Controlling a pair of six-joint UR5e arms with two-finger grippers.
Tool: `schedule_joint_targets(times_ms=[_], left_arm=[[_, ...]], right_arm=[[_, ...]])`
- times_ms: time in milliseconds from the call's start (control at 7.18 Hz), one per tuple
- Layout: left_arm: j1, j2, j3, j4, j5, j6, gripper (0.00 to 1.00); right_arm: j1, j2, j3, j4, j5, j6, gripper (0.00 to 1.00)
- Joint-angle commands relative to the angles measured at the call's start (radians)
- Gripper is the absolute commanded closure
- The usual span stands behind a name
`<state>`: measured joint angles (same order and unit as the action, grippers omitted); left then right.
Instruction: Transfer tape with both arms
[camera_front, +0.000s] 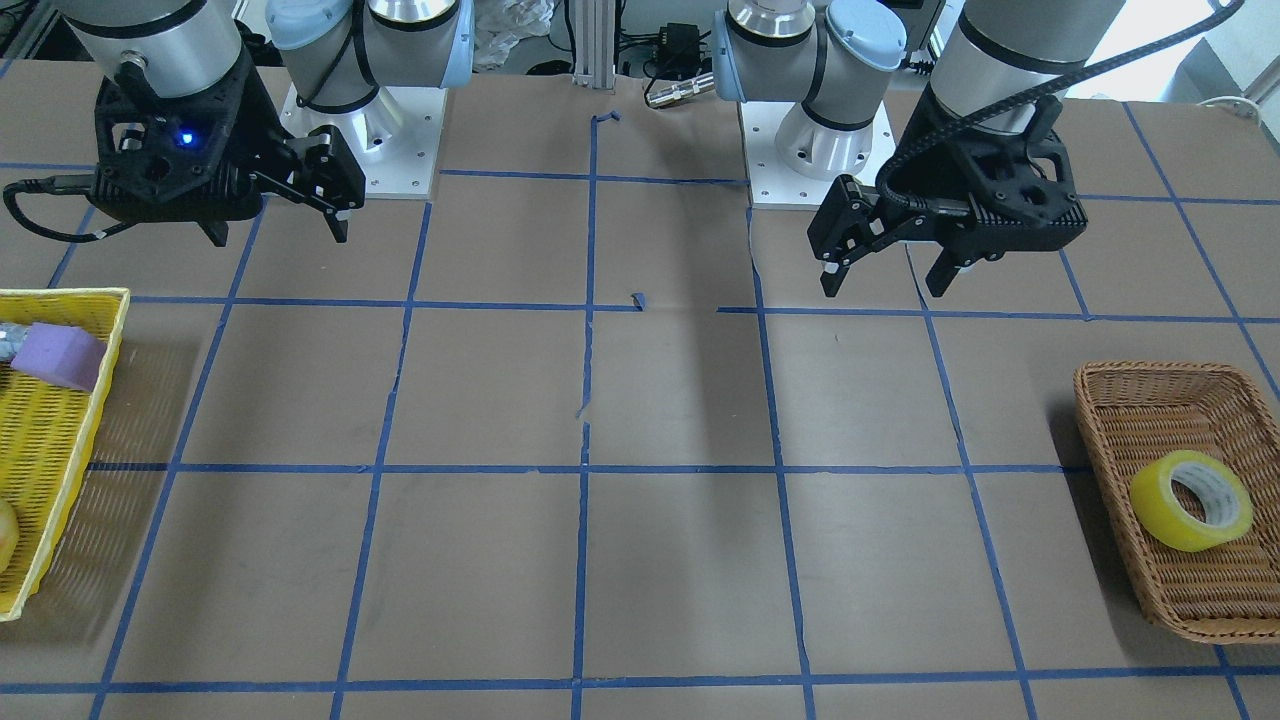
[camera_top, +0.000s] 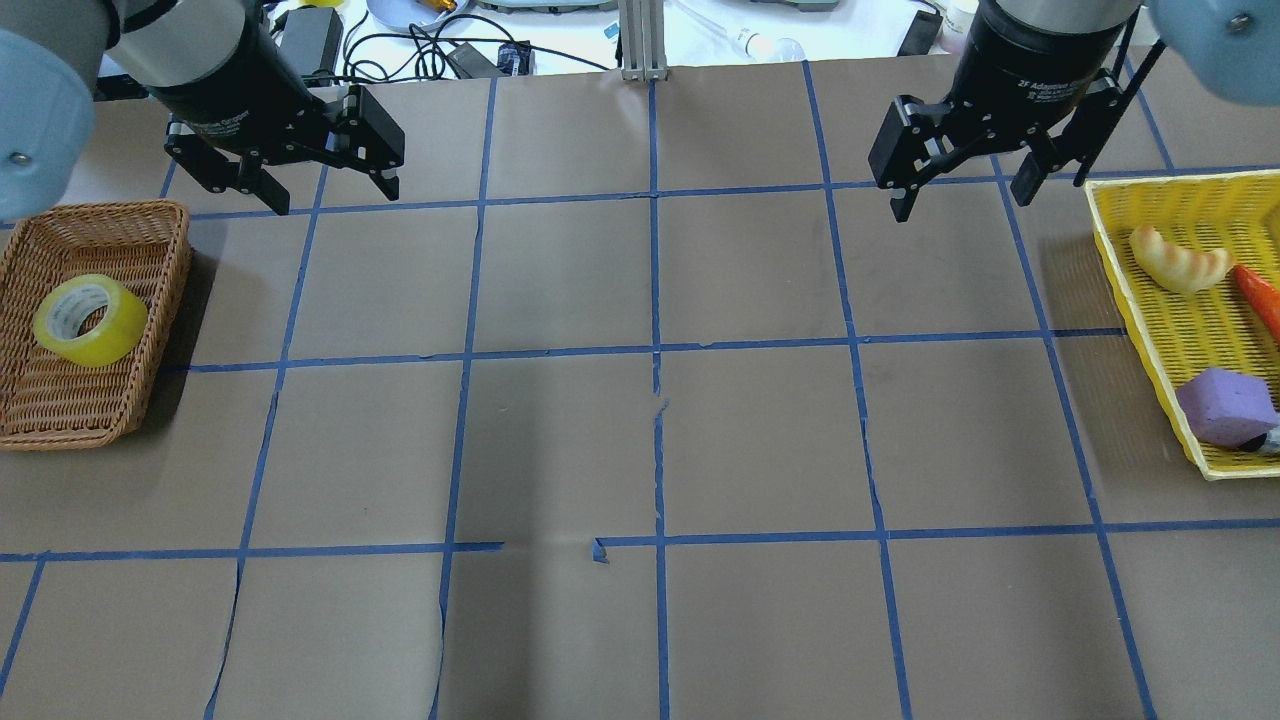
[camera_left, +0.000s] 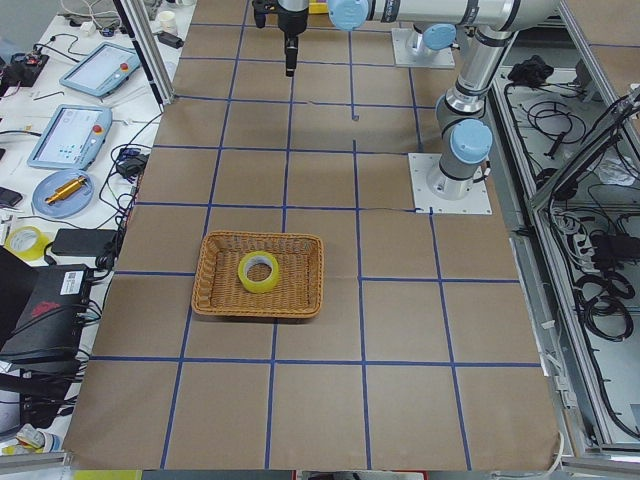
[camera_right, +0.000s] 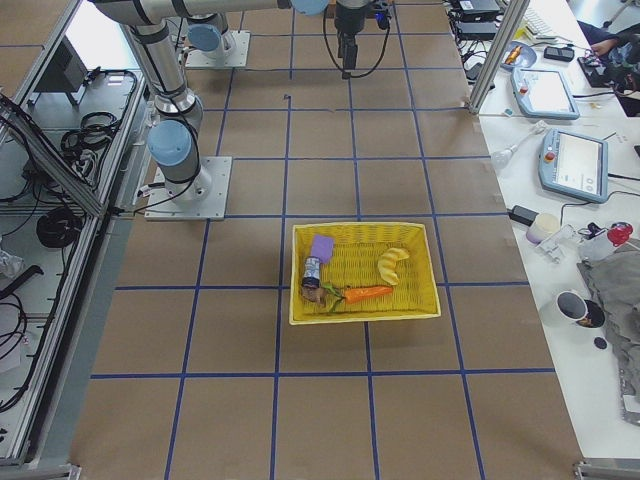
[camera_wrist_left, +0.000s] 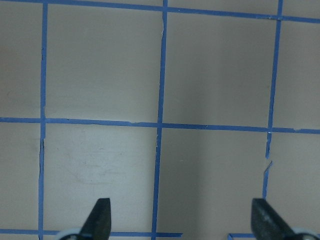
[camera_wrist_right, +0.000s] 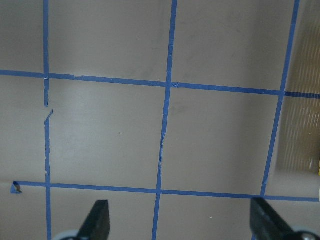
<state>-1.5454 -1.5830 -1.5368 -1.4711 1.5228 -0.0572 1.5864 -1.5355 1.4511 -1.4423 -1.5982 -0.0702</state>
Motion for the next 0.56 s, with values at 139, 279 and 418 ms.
schedule_joint_targets(times_ms=[139, 279, 418], left_arm=[[-0.002, 0.018, -0.005, 0.005, 0.138, -0.007, 0.00], [-0.004, 0.012, -0.005, 0.006, 0.125, -0.012, 0.00], [-0.004, 0.011, -0.005, 0.008, 0.105, -0.012, 0.00]], right_arm=[[0.001, 0.000, 0.000, -0.001, 0.001, 0.001, 0.00], [0.001, 0.000, 0.000, 0.000, 0.000, 0.001, 0.00], [0.000, 0.000, 0.000, 0.000, 0.000, 0.001, 0.00]])
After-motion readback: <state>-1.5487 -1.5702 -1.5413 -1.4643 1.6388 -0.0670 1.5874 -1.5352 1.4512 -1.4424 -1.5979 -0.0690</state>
